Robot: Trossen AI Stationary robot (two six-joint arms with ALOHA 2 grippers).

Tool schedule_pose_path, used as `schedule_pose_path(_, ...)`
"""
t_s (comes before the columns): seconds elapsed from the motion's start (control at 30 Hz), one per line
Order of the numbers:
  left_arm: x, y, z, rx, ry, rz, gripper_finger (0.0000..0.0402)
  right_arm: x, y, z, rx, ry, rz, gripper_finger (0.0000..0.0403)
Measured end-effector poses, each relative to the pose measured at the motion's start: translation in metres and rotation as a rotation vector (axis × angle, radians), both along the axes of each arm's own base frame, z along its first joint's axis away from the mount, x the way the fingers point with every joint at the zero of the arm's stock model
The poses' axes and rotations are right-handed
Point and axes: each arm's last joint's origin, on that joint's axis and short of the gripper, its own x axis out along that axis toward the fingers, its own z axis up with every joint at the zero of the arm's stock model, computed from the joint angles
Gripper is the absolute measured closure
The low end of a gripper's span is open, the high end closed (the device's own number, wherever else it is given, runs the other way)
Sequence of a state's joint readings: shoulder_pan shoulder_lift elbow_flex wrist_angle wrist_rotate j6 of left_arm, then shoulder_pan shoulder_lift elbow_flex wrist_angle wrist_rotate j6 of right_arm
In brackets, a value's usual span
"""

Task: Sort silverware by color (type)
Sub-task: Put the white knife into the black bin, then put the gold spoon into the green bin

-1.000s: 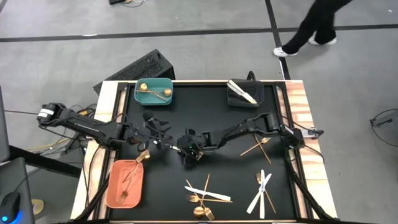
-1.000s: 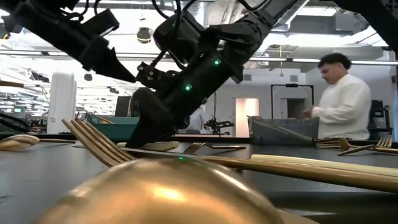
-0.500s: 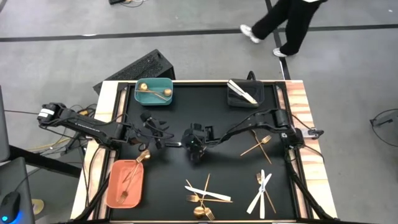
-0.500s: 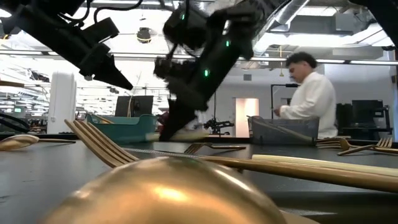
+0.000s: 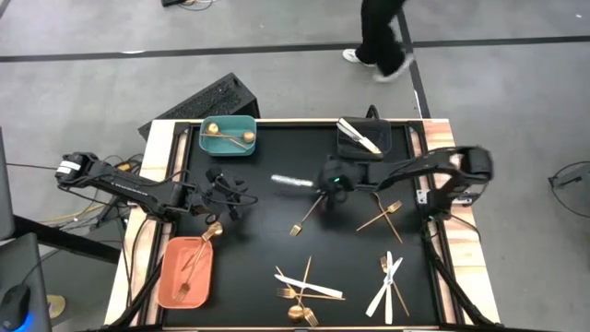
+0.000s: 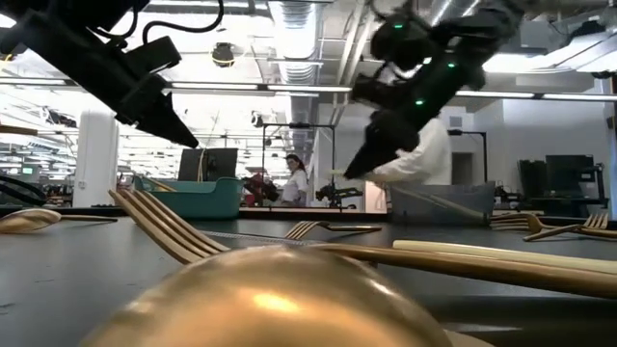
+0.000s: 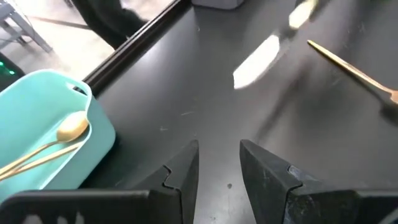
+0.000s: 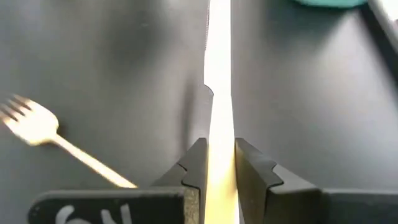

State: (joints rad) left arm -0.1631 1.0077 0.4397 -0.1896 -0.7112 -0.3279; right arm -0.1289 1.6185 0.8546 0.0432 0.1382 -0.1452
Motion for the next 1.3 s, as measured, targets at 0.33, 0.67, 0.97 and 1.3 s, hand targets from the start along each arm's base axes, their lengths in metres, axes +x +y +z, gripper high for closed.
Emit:
schedule_pose_path(0.33,0.001,0.003,0.0,0.064,0.013,0.035,0.0296,-0.073,-0.028,0.033,-0.503,0.108,-0.22,0.0322)
schedule_pose_path(0.67,0.007,0.002,-0.01,0.064,0.063,0.036,0.0296,-0.131,-0.08,0.029,-0.48,0.057,-0.395,0.0322)
schedule_pose_path(0.97,0.012,0.002,-0.014,0.056,0.04,0.059,0.0296,-0.156,-0.105,0.008,-0.472,0.112,-0.444,0.0259)
schedule_pose_path(1.3,0.008,0.004,-0.015,-0.003,0.005,0.137,0.0296,-0.152,-0.103,0.003,-0.223,-0.053,-0.579,0.018)
